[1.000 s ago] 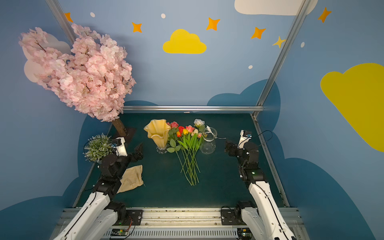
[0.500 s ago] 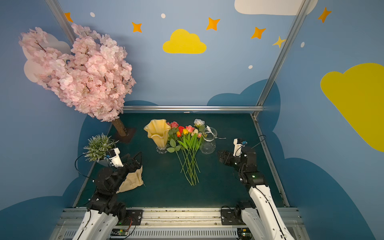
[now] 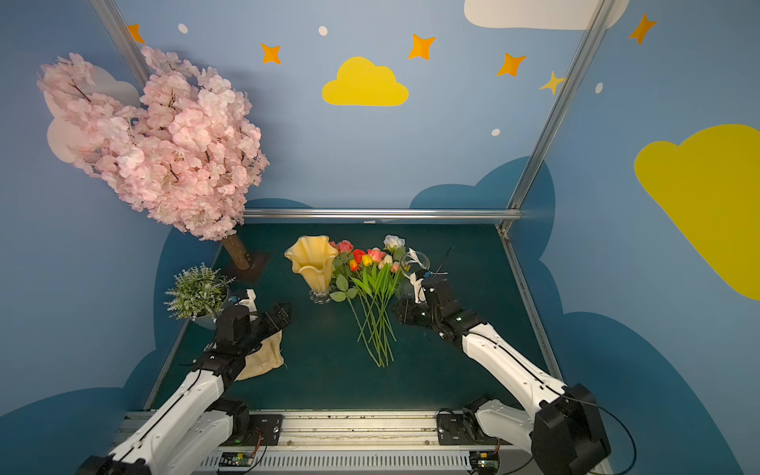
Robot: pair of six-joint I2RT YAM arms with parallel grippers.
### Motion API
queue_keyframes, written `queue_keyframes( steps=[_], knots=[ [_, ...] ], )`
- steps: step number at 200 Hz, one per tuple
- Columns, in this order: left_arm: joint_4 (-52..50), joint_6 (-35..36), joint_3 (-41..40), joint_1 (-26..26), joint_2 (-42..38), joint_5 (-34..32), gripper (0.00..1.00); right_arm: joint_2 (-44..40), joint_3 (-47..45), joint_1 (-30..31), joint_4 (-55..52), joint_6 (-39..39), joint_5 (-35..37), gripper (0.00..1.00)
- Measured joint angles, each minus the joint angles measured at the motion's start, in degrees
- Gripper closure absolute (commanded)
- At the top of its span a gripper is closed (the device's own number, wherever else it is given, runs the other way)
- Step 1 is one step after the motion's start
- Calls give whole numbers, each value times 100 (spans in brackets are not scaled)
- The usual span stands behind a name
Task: Arrange the flowers in different vases according to their variety
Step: Pick up the flower at the center of the board.
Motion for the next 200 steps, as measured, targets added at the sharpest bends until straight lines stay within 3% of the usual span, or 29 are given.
queue_keyframes(
  steps=[38,100,200],
  knots=[
    [-11,7,323,0,518,284,0,1198,942,435,-136,140,199,64],
    [-39,24,308,0,-125,317,0,2914,2059,616,-306,354,415,69],
    [-20,-24,-35,15,-1025,195,0,4009,2752,651,-520,717,739,78]
  ],
)
